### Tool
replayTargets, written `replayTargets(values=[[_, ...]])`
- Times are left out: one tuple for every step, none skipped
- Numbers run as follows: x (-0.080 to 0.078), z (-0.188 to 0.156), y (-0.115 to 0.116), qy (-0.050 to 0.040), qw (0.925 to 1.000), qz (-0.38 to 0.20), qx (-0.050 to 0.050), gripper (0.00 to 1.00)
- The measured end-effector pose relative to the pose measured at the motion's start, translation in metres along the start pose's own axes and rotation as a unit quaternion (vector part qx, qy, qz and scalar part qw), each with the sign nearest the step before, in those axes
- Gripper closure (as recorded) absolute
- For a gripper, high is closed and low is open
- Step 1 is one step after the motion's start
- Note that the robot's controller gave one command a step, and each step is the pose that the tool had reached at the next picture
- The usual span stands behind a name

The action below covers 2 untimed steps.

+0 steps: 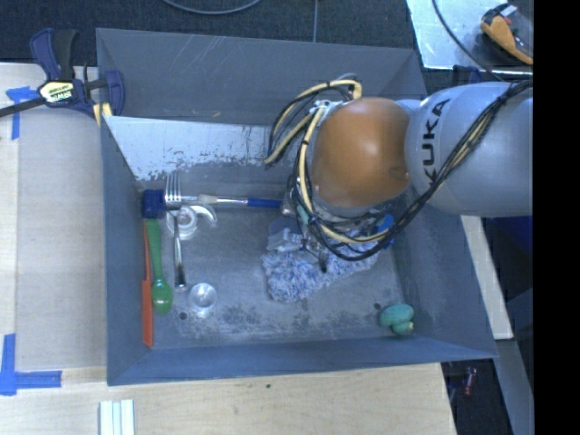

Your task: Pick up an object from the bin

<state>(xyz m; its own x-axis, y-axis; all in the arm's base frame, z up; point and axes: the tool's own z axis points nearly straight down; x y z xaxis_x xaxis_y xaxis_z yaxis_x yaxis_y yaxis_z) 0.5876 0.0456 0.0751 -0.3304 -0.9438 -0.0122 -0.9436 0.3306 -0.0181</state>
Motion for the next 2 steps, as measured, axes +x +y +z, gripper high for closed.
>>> replayTargets(values=[[0.000, -0.003, 0.000, -0.0010, 1.0000, 0.001, 0.001, 1.00], [0.000, -0.019, 0.002, 0.0002, 1.0000, 0.001, -0.003, 1.00]])
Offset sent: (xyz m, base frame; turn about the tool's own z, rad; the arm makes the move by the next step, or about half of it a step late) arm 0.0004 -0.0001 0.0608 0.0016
